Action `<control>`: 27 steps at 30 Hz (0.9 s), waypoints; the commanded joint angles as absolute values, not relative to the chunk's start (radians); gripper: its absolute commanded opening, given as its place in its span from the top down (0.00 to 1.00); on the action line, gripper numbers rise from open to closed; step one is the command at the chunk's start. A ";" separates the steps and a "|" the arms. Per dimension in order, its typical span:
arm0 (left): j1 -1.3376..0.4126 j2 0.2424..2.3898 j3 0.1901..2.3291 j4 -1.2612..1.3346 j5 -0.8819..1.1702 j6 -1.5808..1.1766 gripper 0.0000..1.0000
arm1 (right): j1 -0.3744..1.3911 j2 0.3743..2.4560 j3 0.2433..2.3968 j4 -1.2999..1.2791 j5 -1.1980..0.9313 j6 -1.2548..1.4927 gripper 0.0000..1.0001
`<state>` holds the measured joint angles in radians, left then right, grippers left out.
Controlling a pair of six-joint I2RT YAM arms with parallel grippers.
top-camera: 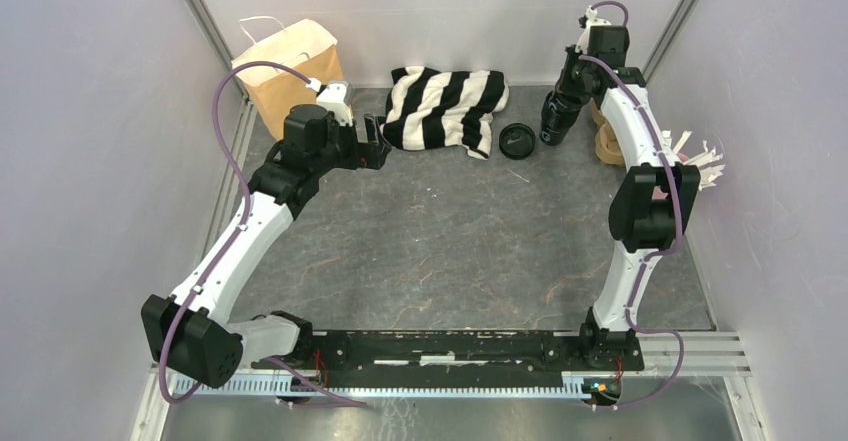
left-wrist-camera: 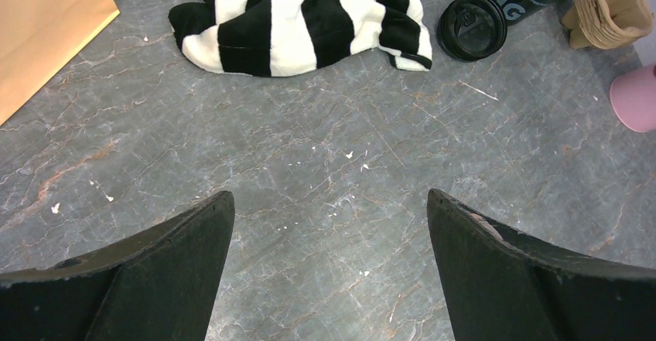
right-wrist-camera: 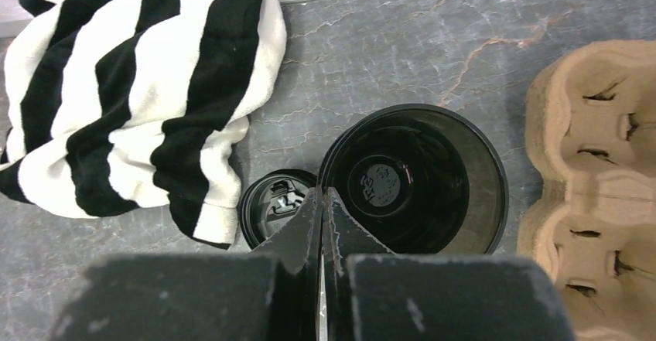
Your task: Pack the takeout coffee
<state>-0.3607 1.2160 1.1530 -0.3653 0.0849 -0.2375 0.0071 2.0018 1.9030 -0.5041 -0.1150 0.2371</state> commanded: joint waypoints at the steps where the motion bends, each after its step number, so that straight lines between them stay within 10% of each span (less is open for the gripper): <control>1: -0.363 1.215 1.198 -0.343 0.092 -0.202 0.00 | 0.036 1.951 1.969 -0.520 -0.017 0.186 1.00; 27: -0.371 1.201 1.192 -0.344 0.095 -0.201 0.00 | 0.082 1.893 2.059 -0.572 0.172 0.130 1.00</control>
